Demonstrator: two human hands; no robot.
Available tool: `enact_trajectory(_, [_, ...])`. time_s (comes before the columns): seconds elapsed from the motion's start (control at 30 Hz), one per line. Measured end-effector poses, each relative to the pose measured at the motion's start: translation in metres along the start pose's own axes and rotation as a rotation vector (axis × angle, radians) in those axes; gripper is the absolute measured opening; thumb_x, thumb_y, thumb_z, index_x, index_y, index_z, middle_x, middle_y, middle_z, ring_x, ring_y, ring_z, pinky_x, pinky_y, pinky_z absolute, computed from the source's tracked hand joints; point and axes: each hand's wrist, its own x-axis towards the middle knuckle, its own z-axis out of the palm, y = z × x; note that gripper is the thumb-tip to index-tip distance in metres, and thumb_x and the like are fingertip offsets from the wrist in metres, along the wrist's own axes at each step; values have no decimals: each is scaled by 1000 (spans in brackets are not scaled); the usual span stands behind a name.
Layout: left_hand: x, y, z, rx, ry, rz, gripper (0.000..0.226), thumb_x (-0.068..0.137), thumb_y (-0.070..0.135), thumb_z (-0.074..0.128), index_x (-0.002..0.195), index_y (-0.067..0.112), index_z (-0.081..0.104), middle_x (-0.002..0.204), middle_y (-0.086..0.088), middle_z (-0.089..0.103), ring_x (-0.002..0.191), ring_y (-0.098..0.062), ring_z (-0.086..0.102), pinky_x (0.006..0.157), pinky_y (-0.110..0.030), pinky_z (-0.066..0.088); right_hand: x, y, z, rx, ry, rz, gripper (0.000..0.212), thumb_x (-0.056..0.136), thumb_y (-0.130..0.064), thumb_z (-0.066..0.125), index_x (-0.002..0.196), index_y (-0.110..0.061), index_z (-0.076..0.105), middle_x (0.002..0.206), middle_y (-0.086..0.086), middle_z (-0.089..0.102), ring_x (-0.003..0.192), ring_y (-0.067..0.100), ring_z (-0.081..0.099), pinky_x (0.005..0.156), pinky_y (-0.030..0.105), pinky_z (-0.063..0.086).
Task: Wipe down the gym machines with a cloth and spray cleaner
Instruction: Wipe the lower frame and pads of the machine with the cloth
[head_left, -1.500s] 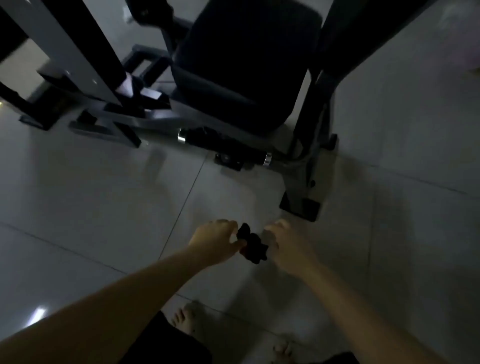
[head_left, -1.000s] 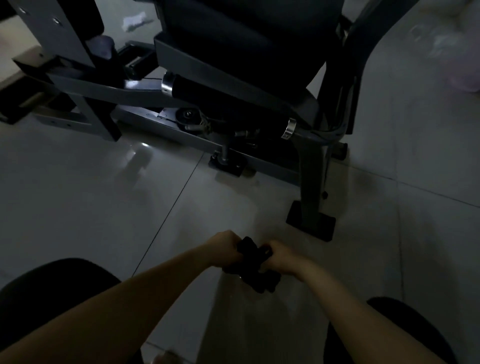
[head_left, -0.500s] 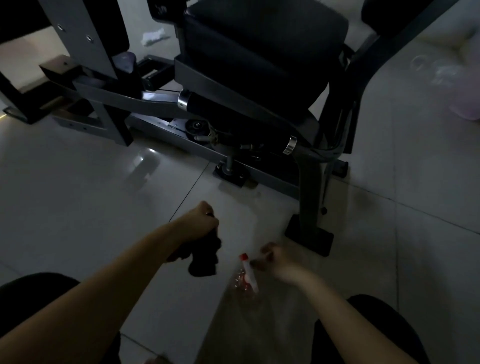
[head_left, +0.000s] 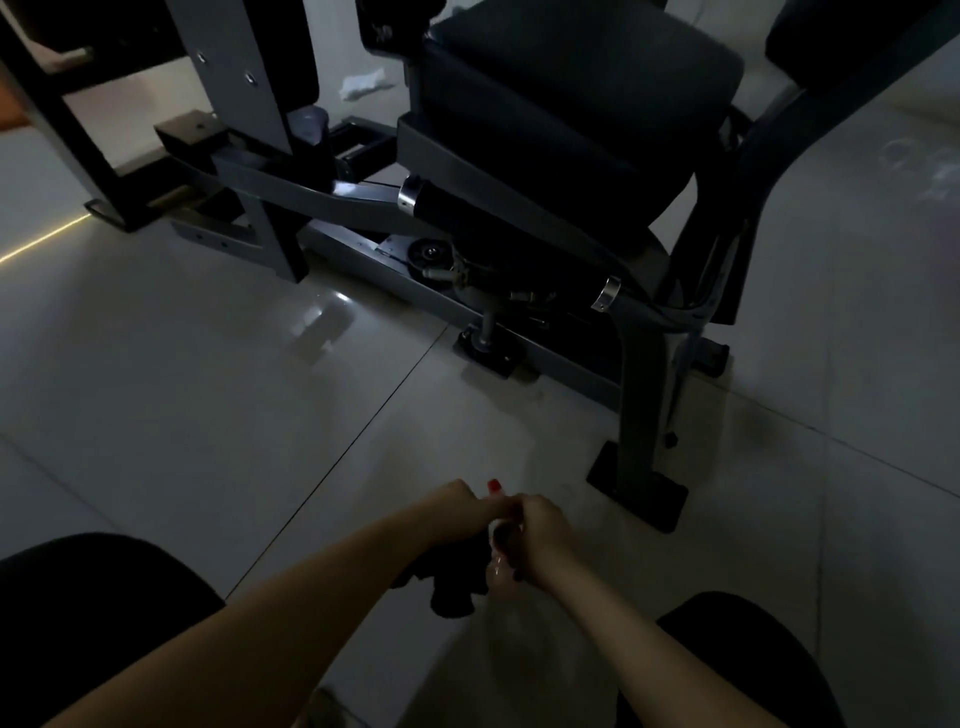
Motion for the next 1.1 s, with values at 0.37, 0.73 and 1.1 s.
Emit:
enact_trajectory(0.37, [-77, 50, -88, 202, 270, 115, 48, 101, 57, 47, 85, 17, 68, 85, -4, 67, 76, -16, 64, 71, -29, 52, -35, -60, -73, 37, -71, -379, 59, 81, -25, 78, 131, -30, 48, 127, -5, 53, 110, 12, 61, 92, 39, 58])
enact_trajectory(0.73, [-153, 71, -160, -16, 446, 457, 44, 92, 61, 62, 60, 32, 70, 54, 8, 60, 50, -9, 59, 51, -20, 43, -33, -141, -66, 93, 352, -663, 65, 84, -45, 73, 135, -36, 34, 123, -15, 46, 98, 5, 59, 78, 21, 51])
enact_trajectory(1.1, [-118, 5, -161, -1123, 594, 109, 29, 95, 17, 66, 107, -9, 69, 83, -24, 72, 61, -31, 69, 57, -32, 57, -14, -146, -57, -18, 490, -783, 36, 84, -49, 41, 97, -19, 57, 93, -12, 51, 69, 2, 55, 59, 11, 42])
